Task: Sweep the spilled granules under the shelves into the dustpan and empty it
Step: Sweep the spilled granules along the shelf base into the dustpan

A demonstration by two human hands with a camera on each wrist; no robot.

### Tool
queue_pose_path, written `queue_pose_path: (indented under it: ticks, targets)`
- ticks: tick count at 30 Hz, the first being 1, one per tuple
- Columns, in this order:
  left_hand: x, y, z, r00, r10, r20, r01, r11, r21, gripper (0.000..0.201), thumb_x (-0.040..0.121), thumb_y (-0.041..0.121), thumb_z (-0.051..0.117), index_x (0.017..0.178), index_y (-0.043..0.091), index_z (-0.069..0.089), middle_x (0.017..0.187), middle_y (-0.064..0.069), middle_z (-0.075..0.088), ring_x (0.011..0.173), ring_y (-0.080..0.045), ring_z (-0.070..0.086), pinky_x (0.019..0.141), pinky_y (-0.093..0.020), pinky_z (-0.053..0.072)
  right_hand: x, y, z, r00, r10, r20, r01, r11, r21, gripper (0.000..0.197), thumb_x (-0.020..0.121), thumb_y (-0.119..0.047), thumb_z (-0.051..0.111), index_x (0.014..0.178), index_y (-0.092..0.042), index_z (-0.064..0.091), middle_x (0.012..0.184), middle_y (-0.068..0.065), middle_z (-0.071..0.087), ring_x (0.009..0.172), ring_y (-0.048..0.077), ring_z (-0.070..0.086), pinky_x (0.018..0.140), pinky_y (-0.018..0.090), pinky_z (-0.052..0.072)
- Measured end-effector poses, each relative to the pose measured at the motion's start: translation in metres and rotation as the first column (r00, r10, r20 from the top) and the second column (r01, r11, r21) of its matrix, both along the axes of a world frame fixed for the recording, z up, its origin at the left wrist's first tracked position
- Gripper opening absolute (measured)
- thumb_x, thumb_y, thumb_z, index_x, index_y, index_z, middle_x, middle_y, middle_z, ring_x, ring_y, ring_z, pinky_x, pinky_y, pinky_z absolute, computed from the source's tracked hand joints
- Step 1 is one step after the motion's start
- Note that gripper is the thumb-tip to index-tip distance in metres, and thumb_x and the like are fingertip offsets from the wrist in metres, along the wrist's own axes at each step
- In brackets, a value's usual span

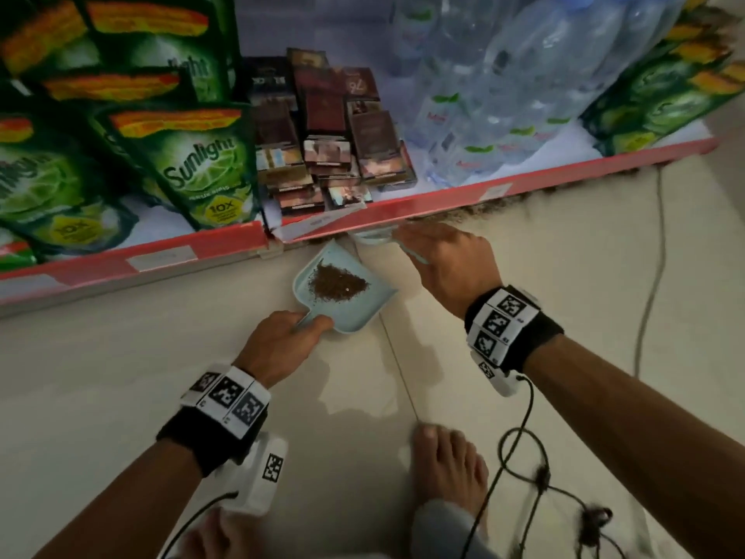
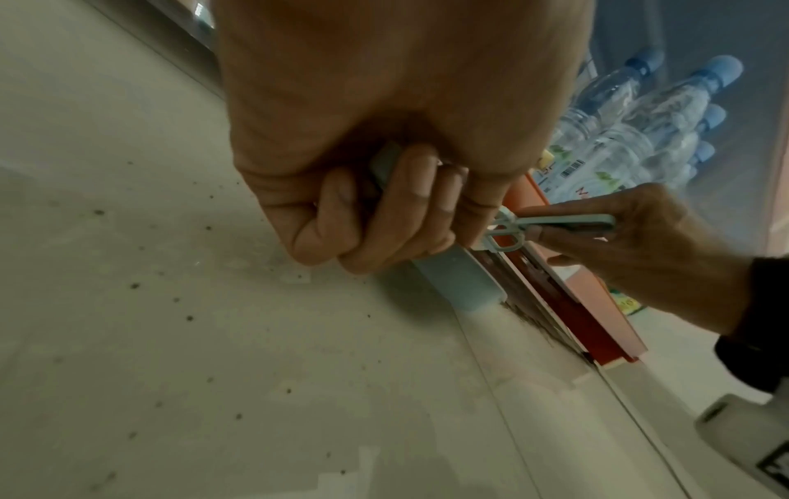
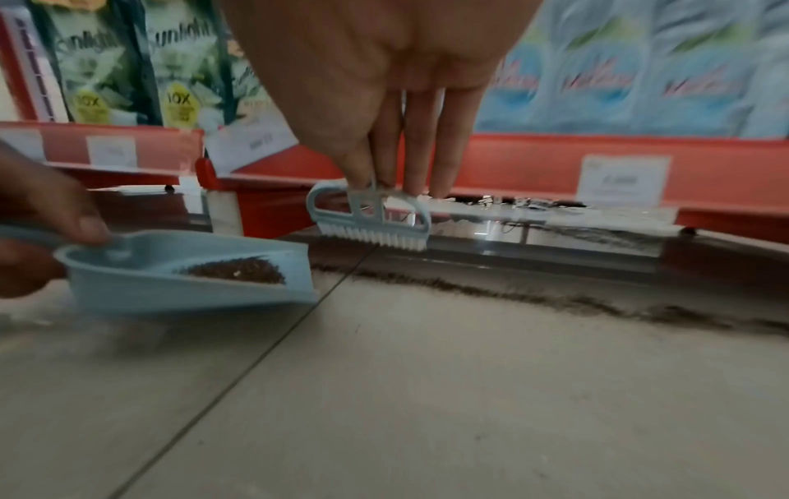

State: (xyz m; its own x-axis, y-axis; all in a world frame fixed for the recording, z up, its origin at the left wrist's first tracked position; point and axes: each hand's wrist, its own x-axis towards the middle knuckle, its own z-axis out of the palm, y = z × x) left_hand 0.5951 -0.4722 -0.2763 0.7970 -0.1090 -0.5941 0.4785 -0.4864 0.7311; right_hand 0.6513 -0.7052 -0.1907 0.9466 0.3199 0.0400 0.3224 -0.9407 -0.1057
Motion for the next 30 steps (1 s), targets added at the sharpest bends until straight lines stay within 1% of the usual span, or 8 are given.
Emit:
queue_pose_path:
  ticks: [3, 7, 10, 15, 20, 25, 27, 30]
  targets:
    - [-0.007, 0.002, -0.006, 0.998, 0.065, -0.021, -0.064, 0.998, 0.016, 0.043, 0.087, 0.048, 0.059, 0.057, 0.02, 0.046, 0.045, 0.008, 0.044, 0.047, -0.014, 0.04, 0.058, -0.031, 0.035, 0.012, 0.01, -0.029, 0.998, 0.054, 0.035, -0.054, 0.999, -0.004, 0.045, 0.083, -0.011, 0.07, 0.125, -0.026, 0.067, 0.123, -0.005, 0.069, 0.102, 0.022, 0.069, 0.052, 0.035, 0.056]
    - [-0.022, 0.008, -0.006, 0.987, 0.156, -0.044, -0.153, 0.986, 0.06, 0.045, 0.086, 0.049, 0.061, 0.055, 0.02, 0.045, 0.044, 0.009, 0.043, 0.042, -0.01, 0.038, 0.056, -0.031, 0.034, 0.024, 0.023, -0.056, 0.989, 0.146, 0.024, -0.146, 0.989, 0.023, 0.052, 0.078, -0.002, 0.062, 0.127, -0.021, 0.066, 0.116, -0.001, 0.072, 0.103, 0.025, 0.069, 0.057, 0.035, 0.056]
    - [-0.033, 0.012, 0.0, 0.972, 0.227, -0.059, -0.221, 0.971, 0.086, 0.045, 0.087, 0.048, 0.062, 0.056, 0.02, 0.046, 0.045, 0.009, 0.043, 0.043, -0.011, 0.038, 0.057, -0.031, 0.034, 0.035, 0.035, -0.057, 0.979, 0.203, -0.016, -0.202, 0.979, 0.024, 0.054, 0.08, -0.001, 0.057, 0.129, -0.021, 0.065, 0.116, 0.003, 0.071, 0.098, 0.031, 0.069, 0.062, 0.037, 0.055]
    - [-0.055, 0.015, 0.01, 0.966, 0.242, -0.089, -0.237, 0.97, 0.058, 0.045, 0.071, 0.061, 0.059, 0.054, 0.021, 0.046, 0.045, 0.007, 0.042, 0.044, -0.013, 0.037, 0.056, -0.032, 0.033, 0.043, 0.045, -0.056, 0.928, 0.338, -0.159, -0.35, 0.935, -0.055, 0.055, 0.093, -0.004, 0.043, 0.144, -0.024, 0.047, 0.14, 0.004, 0.056, 0.117, 0.031, 0.061, 0.082, 0.043, 0.056]
    - [-0.061, 0.007, 0.009, 0.957, 0.287, -0.05, -0.286, 0.958, 0.026, 0.042, 0.086, 0.046, 0.064, 0.058, 0.018, 0.049, 0.048, 0.005, 0.043, 0.045, -0.012, 0.038, 0.059, -0.031, 0.034, 0.043, 0.003, -0.03, 0.867, 0.445, -0.225, -0.48, 0.866, -0.138, 0.062, 0.086, 0.001, 0.05, 0.142, -0.023, 0.049, 0.139, 0.005, 0.058, 0.116, 0.033, 0.061, 0.09, 0.045, 0.054]
    - [-0.064, 0.003, 0.009, 0.977, 0.214, -0.014, -0.214, 0.976, 0.033, 0.045, 0.086, 0.05, 0.062, 0.058, 0.019, 0.046, 0.046, 0.008, 0.042, 0.045, -0.01, 0.037, 0.058, -0.031, 0.035, 0.035, -0.019, -0.016, 0.869, 0.477, -0.131, -0.491, 0.863, -0.117, 0.059, 0.082, 0.01, 0.052, 0.138, -0.008, 0.055, 0.138, 0.012, 0.058, 0.112, 0.037, 0.063, 0.084, 0.048, 0.056]
    - [-0.063, 0.002, 0.007, 0.976, 0.217, -0.011, -0.217, 0.976, 0.034, 0.045, 0.086, 0.049, 0.063, 0.058, 0.019, 0.045, 0.046, 0.009, 0.041, 0.045, -0.009, 0.037, 0.058, -0.031, 0.035, 0.034, -0.002, -0.022, 0.865, 0.497, -0.062, -0.501, 0.862, -0.077, 0.064, 0.081, 0.012, 0.052, 0.141, -0.008, 0.051, 0.143, 0.011, 0.054, 0.116, 0.038, 0.061, 0.082, 0.048, 0.057]
    - [-0.067, 0.001, 0.004, 0.969, 0.245, -0.023, -0.245, 0.969, 0.012, 0.043, 0.088, 0.045, 0.064, 0.059, 0.019, 0.045, 0.048, 0.008, 0.041, 0.045, -0.009, 0.037, 0.057, -0.031, 0.034, 0.032, 0.027, -0.035, 0.881, 0.46, -0.11, -0.465, 0.885, -0.022, 0.065, 0.085, 0.011, 0.047, 0.146, -0.011, 0.044, 0.149, 0.007, 0.048, 0.122, 0.035, 0.058, 0.085, 0.048, 0.056]
